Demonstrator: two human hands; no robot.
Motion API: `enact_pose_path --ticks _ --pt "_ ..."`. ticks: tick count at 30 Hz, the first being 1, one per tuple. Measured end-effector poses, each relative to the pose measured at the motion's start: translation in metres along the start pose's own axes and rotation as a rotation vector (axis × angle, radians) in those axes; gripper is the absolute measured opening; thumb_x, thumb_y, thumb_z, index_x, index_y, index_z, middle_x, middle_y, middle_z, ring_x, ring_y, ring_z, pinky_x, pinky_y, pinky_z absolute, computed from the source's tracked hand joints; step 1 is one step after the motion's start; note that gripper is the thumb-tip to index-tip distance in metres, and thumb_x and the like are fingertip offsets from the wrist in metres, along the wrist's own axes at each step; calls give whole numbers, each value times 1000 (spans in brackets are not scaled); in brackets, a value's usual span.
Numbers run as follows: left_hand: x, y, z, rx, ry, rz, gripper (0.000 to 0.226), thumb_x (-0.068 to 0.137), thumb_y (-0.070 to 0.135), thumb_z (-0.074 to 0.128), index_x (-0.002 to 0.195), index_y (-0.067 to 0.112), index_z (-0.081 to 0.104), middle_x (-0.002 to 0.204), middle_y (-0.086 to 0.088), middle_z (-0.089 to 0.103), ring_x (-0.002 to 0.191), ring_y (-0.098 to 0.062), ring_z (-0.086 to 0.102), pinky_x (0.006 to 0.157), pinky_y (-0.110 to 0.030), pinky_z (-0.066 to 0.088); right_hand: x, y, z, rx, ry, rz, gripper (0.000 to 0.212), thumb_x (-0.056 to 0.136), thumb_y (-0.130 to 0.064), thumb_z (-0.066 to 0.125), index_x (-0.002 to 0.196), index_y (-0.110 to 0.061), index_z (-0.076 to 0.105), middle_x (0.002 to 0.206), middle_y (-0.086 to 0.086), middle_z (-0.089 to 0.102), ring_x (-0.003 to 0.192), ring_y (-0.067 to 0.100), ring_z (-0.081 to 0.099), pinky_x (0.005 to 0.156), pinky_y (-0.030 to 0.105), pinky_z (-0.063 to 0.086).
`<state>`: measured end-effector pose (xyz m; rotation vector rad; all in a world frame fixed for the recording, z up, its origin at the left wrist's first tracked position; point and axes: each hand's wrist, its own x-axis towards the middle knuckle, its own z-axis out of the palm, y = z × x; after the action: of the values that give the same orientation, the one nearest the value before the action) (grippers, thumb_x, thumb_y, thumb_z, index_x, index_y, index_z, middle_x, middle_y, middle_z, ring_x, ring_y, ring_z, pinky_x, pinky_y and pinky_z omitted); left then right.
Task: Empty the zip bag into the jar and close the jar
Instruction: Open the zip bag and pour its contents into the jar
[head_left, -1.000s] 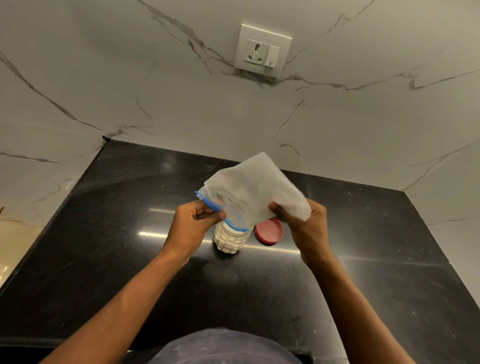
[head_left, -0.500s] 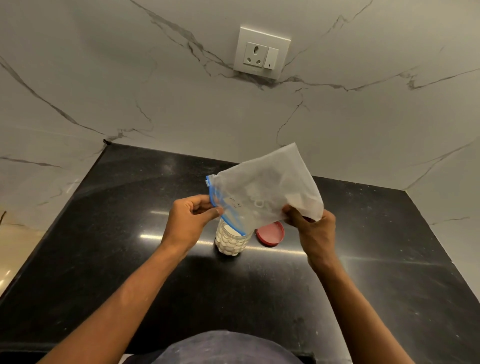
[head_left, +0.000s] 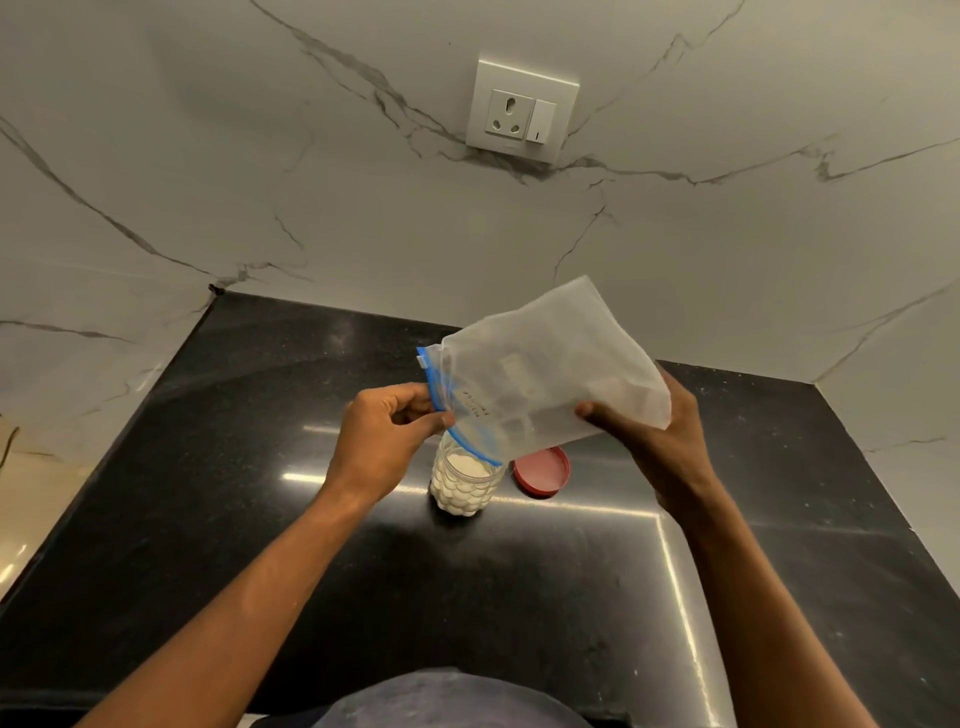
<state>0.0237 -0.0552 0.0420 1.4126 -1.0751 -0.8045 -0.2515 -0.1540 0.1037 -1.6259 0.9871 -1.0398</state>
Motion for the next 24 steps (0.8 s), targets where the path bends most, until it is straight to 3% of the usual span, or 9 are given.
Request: enact_pose_path --ticks 3,8,11,15,18,21,24 --pt "-2 1 2 -33 17 -9 28 88 7 82 110 25 79 98 15 83 93 -3 79 80 -14 60 5 -3 6 124 105 -30 19 83 -24 87 96 -11 81 98 15 79 91 25 76 83 42 60" --pt "-10 -1 5 -4 1 1 31 88 8 83 110 29 78 100 17 83 95 -2 79 84 -16 61 2 5 3 107 162 -1 18 80 -13 90 96 -17 81 97 6 82 91 22 78 76 27 61" --pt "-12 2 11 14 23 23 34 89 8 83 113 31 77 101 17 82 97 0 78 85 -19 62 3 8 -5 173 278 68 18 77 -18 91 93 -16 81 92 7 82 85 21 79 71 30 62" --pt "-5 10 12 3 93 19 32 91 15 82 122 20 76 109 5 80 100 -8 76 91 -30 63 -3 15 1 323 275 240 29 76 -25 89 98 -9 79 98 11 82 90 25 79 71 38 64" --pt "1 14 10 -7 65 -51 53 92 38 79 141 26 63 129 11 67 114 0 66 91 -20 57 -6 21 4 507 306 357 38 73 -25 90 105 -8 78 104 11 81 94 27 79 72 39 64" --pt "9 23 15 -160 -72 -191 67 90 53 72 148 24 55 127 15 70 110 9 68 79 -9 57 -11 27 12 728 306 453 40 84 -15 82 123 -9 71 113 12 80 99 28 79 74 38 65" --pt "20 30 23 -250 -81 -164 32 96 36 71 125 23 72 110 7 83 104 -11 79 78 -18 62 -18 32 30 927 296 574 47 82 -10 76 128 -6 66 111 14 80 93 27 80 71 36 65"
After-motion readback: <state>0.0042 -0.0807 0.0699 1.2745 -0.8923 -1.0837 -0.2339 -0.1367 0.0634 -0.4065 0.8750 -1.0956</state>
